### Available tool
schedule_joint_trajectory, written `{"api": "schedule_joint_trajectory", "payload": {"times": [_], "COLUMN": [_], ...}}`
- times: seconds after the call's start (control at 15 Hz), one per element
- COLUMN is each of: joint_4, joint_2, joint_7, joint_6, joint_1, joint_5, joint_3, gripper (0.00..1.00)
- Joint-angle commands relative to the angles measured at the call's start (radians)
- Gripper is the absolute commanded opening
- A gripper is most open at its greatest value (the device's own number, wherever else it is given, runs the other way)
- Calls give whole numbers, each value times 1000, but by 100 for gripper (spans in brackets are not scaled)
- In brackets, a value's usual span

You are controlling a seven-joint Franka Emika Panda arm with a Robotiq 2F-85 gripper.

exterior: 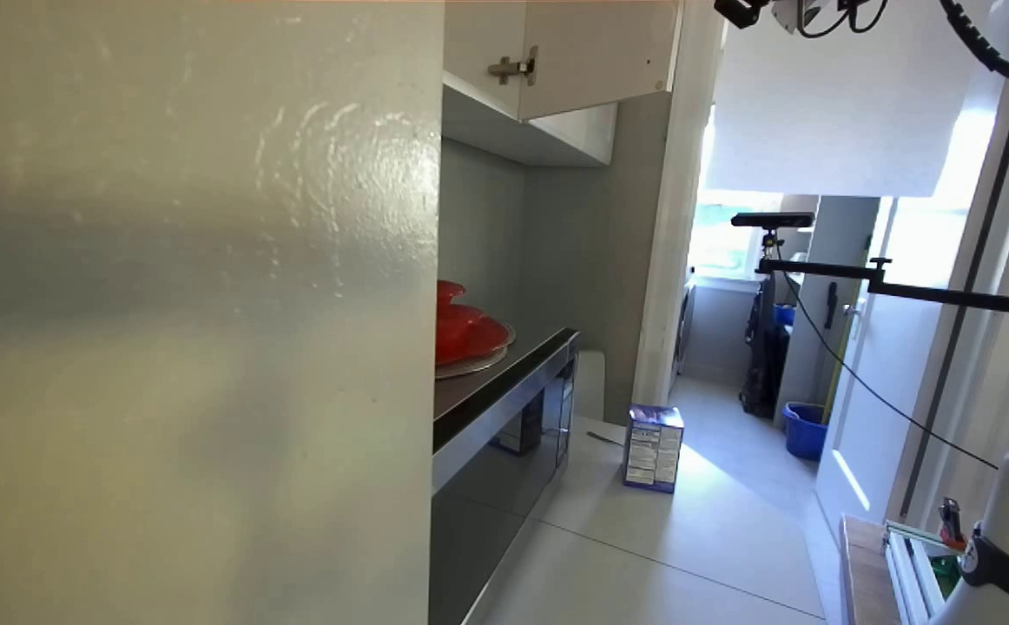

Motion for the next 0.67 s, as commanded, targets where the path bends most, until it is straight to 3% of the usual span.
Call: {"api": "schedule_joint_trajectory", "payload": {"times": [0.0, 0.6], "joint_4": [-7, -6], "joint_2": [-2, 30], "joint_7": [-6, -3], "joint_6": [36, 279], "joint_1": [36, 102], "joint_5": [13, 37], "joint_3": [26, 145], "gripper": [0, 0]}}
